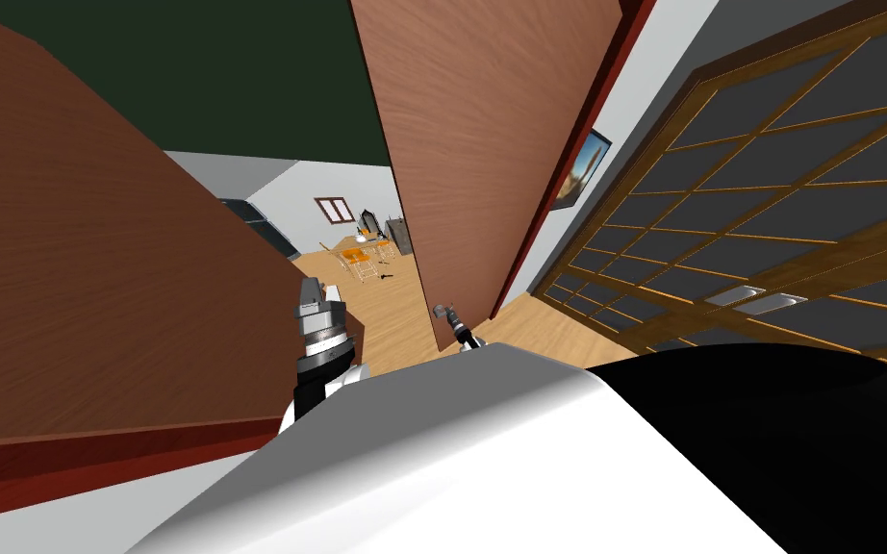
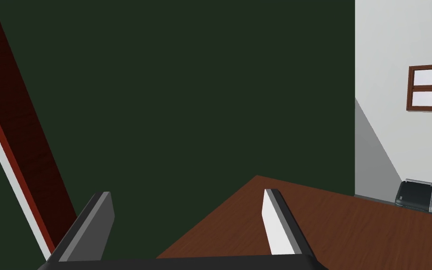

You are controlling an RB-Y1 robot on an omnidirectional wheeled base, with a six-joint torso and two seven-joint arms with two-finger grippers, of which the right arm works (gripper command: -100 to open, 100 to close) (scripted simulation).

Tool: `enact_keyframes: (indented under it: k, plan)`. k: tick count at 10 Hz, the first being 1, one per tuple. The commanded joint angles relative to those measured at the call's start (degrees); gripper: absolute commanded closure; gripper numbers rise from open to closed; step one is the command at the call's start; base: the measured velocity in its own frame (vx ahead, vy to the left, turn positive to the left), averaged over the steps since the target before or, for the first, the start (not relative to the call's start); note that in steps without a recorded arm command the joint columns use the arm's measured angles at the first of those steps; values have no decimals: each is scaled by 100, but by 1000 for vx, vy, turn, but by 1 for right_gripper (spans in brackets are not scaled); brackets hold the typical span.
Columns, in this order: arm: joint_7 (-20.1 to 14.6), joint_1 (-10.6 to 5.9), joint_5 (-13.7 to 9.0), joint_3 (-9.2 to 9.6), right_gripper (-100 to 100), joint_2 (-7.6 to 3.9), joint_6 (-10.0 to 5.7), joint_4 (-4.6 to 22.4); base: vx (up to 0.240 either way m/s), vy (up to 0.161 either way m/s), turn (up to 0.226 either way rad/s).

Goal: Push the door open

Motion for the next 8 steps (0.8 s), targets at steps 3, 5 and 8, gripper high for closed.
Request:
enact_keyframes:
  k: [3, 5, 8]
  plan:
    - [47, -2, -68, -135, 100, -121, 3, 3, 135, 94, -34]
    - [76, -4, -111, -219, 100, -179, 5, 4, 171, 75, -23]
    - [122, -6, -179, -354, 100, -252, 8, 7, 166, 112, -50]
